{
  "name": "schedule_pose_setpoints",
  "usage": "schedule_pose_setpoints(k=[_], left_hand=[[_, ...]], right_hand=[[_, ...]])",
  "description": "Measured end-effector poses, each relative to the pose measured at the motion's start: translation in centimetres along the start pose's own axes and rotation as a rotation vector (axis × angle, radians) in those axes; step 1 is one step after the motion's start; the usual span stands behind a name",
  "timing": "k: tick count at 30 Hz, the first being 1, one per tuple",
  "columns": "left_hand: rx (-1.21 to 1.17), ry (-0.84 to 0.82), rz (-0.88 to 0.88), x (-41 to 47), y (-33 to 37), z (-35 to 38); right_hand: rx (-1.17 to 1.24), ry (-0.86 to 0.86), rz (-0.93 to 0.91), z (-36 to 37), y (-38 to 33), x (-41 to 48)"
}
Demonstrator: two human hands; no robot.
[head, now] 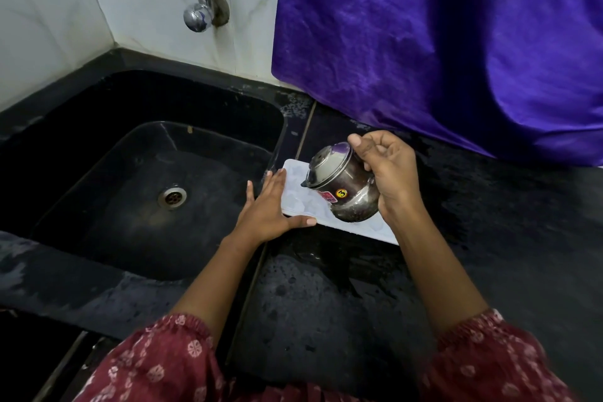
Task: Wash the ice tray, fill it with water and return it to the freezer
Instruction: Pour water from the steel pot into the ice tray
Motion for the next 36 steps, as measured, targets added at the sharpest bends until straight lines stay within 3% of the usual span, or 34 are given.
schedule_pose_setpoints(k=[21, 30, 36], left_hand=[[-0.016, 0.01, 0.0, -0.1, 0.1, 0.0], [0.075, -0.026, -0.024, 0.4, 0.9, -0.7], [-0.448, -0.043, 0.078, 0.1, 4.2, -1.7]], right_hand=[[0.0, -0.021, -0.045, 0.5, -0.5, 0.1], [0.241, 0.055, 0.063, -0.9, 1.4, -0.5], [0.442, 0.145, 0.103, -2.0, 2.5, -0.4]])
Point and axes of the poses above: each hand's wrist, its own x-axis towards the middle knuckle, its own z-axis out of the palm, y = z × x, the point moved 1 cm from there along x, towards the middle knuckle, and after that the axes turned 2 degrees about x, right-handed, at the moved point
